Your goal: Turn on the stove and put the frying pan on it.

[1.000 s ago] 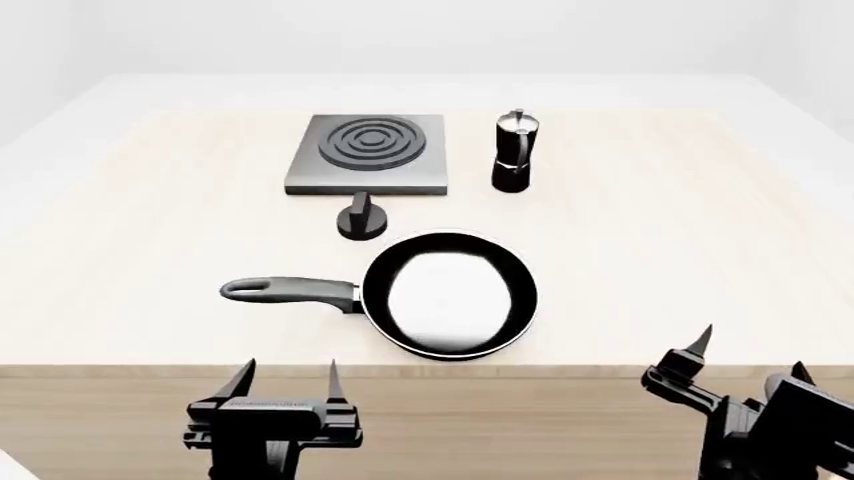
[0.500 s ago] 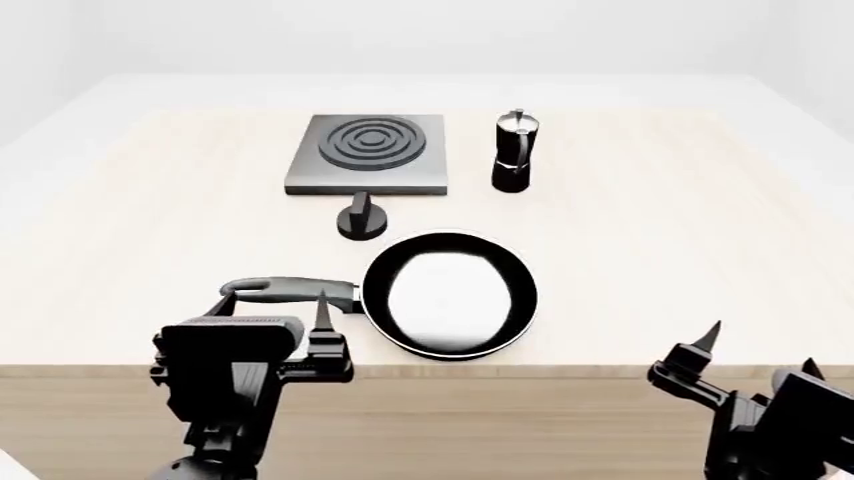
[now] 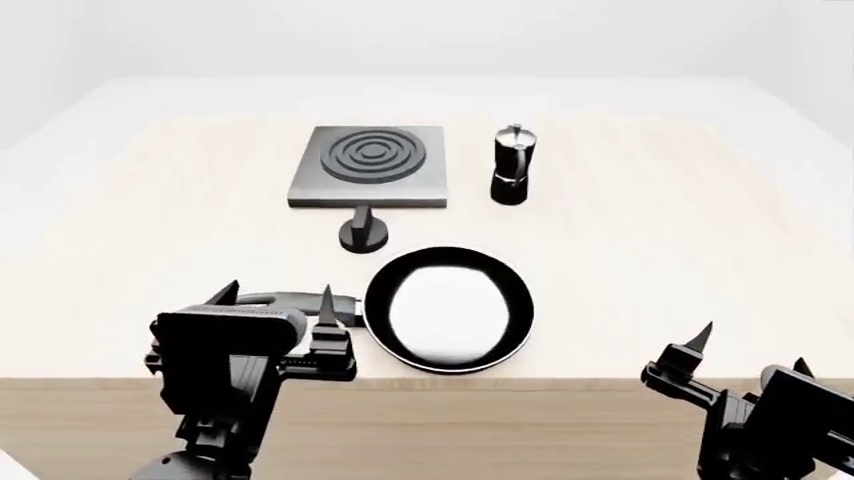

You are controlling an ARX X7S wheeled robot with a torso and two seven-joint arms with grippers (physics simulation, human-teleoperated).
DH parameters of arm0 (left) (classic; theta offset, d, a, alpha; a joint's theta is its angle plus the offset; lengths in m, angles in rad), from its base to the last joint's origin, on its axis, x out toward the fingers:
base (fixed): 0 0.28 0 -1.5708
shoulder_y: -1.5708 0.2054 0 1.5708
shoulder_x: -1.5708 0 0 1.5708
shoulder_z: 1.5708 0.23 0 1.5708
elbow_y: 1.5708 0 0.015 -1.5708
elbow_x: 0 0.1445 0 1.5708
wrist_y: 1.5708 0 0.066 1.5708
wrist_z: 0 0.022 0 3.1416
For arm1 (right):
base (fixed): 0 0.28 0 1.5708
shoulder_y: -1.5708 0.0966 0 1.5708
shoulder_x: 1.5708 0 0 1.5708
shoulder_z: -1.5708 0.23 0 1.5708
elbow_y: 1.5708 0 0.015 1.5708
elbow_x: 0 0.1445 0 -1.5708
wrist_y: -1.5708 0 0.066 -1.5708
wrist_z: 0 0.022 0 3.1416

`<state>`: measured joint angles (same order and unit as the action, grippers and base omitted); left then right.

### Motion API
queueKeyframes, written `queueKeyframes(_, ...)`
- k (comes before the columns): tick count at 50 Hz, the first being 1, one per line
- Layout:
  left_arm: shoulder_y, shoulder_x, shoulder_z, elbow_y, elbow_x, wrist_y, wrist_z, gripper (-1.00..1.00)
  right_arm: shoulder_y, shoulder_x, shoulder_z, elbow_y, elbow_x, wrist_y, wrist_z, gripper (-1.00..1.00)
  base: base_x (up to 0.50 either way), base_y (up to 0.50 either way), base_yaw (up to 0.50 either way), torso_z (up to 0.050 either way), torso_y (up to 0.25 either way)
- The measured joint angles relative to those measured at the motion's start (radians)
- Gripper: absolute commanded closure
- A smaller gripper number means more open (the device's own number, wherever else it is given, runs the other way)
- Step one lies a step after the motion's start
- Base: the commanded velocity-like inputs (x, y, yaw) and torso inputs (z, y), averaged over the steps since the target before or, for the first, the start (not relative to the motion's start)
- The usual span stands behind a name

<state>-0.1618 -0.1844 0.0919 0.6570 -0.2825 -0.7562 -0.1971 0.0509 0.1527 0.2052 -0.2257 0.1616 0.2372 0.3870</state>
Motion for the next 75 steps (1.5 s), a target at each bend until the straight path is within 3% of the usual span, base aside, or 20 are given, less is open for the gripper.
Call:
queueKeyframes(12, 0.000, -0.006, 0.001, 0.007, -0.008, 0.004, -0.007, -1.00, 0.000, 0.009, -0.006, -0.009, 0.007, 0.009, 0.010, -1.00, 0.02, 0.00, 0.00, 0.021, 0.004)
queueKeyframes(75, 0.014, -0.038, 0.028, -0.011, -0.022, 0.052, -0.037, -1.00, -0.002, 0.039, -0.043, 0.006, 0.039, 0.001, 0.034, -1.00, 0.50, 0.00, 0.00, 0.000, 0.000)
